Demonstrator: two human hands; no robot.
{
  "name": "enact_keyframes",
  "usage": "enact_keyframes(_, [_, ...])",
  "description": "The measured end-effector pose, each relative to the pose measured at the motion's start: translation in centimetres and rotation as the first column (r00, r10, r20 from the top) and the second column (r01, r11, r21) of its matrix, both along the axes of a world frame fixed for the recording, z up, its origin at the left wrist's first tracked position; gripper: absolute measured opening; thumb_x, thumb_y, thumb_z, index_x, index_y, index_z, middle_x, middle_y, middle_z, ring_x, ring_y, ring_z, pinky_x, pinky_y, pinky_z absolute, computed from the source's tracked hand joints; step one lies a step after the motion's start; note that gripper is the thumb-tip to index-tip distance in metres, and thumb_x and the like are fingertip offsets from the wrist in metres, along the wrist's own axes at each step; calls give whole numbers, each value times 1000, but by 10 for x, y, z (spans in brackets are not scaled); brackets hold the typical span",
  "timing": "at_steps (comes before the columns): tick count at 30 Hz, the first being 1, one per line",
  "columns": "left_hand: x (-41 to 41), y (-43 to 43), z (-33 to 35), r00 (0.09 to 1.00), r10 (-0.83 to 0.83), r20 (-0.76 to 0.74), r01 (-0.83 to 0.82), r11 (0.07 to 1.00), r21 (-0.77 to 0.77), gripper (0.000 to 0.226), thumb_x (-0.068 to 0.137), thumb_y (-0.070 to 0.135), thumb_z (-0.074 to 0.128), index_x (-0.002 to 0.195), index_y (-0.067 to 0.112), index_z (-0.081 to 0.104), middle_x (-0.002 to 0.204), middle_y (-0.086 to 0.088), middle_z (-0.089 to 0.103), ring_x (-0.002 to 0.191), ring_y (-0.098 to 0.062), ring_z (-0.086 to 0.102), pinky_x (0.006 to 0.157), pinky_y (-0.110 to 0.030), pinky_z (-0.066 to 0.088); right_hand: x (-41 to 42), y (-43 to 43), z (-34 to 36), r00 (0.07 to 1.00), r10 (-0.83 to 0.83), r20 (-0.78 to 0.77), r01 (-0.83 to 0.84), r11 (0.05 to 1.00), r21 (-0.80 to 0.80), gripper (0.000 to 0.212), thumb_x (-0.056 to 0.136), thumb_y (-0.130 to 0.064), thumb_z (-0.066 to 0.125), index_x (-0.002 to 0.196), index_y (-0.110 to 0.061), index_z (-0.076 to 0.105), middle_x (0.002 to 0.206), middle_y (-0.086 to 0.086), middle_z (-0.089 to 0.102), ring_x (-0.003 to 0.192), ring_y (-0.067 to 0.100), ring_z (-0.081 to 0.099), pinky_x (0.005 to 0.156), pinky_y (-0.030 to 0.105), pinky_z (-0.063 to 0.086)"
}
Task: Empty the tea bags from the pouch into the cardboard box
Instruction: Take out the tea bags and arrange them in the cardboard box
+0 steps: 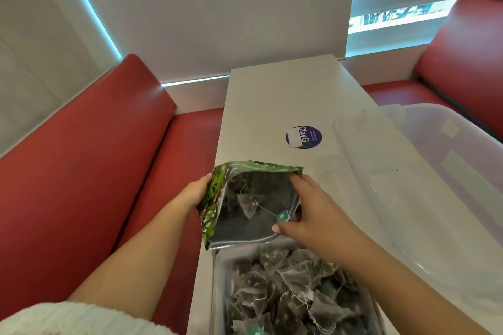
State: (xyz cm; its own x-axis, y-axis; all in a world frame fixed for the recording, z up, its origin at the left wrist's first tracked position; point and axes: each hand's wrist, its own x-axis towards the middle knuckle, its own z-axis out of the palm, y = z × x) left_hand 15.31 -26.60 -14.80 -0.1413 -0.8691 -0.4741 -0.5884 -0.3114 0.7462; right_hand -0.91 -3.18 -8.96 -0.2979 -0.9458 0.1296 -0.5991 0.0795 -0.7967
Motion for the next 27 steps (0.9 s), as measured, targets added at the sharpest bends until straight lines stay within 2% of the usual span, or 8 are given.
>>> enact_keyframes(4, [-5, -14, 4, 990, -128, 52, 129, 992, -17, 55, 97, 46, 40, 129, 3, 55, 130, -17, 57, 115, -34, 56, 100, -39, 43, -5, -3, 7, 996, 34, 85, -33, 999, -10, 80, 71, -26, 79, 138, -33, 36, 118, -12, 46, 91, 0, 53, 76, 14, 46])
enact_keyframes(9, [3, -25, -9, 988, -151, -17, 152, 985, 81, 73, 87, 68, 39, 126, 10, 59, 132, -16, 57, 121, -35, 53, 110, -47, 34, -8, -9, 16, 987, 65, 146, -59, 997, -49, 75, 73, -21, 78, 135, -38, 39, 107, -14, 47, 68, -4, 50, 61, 10, 42])
enact_keyframes(11, [1, -30, -14, 988, -147, -55, 152, 982, 116, 74, 84, 70, 41, 124, 11, 59, 127, -14, 60, 116, -36, 56, 103, -49, 41, -9, -10, 21, 983, 71, 170, -62, 997, -55, 71, 74, -21, 77, 132, -39, 41, 108, -13, 48, 69, -5, 53, 62, 10, 44])
enact_keyframes(15, [-8, -25, -7, 981, -164, -107, 174, 980, 93, 36, 99, 33, 42, 116, 7, 59, 114, -14, 65, 88, -26, 66, 73, -33, 53, -12, -9, 24, 969, 63, 241, -48, 996, -70, 70, 76, -24, 76, 125, -52, 35, 117, -13, 52, 71, -1, 59, 65, 15, 49])
enact_keyframes(18, [2, -37, -3, 980, -158, -120, 174, 975, 139, 47, 96, 43, 45, 106, 2, 65, 89, -12, 75, 69, -24, 71, 75, -36, 56, -11, -3, 25, 966, 11, 260, 6, 998, -65, 72, 76, -26, 75, 128, -52, 33, 121, -17, 51, 72, 5, 62, 68, 21, 53])
enact_keyframes(22, [12, -42, 14, 991, -113, -66, 120, 987, 108, 51, 92, 52, 48, 86, 3, 65, 61, -11, 71, 51, -22, 68, 56, -28, 50, -4, 7, 22, 960, -7, 281, 30, 996, -79, 75, 77, -24, 75, 132, -49, 31, 127, -20, 46, 71, 4, 60, 70, 22, 53])
enact_keyframes(24, [17, -42, 22, 994, -89, -56, 91, 995, 43, 51, 92, 52, 49, 87, 4, 66, 61, -10, 71, 58, -24, 68, 58, -28, 49, 1, 13, 21, 961, -7, 278, 28, 997, -70, 78, 77, -25, 76, 134, -50, 29, 128, -22, 44, 74, 7, 61, 72, 25, 55])
enact_keyframes(27, [29, -45, 30, 997, -71, -38, 69, 996, -48, 56, 93, 52, 46, 103, 1, 65, 90, -16, 70, 84, -30, 66, 81, -35, 51, 5, 27, 21, 955, 5, 296, 8, 999, -42, 81, 77, -25, 76, 135, -53, 27, 120, -12, 50, 78, 10, 64, 70, 24, 54])
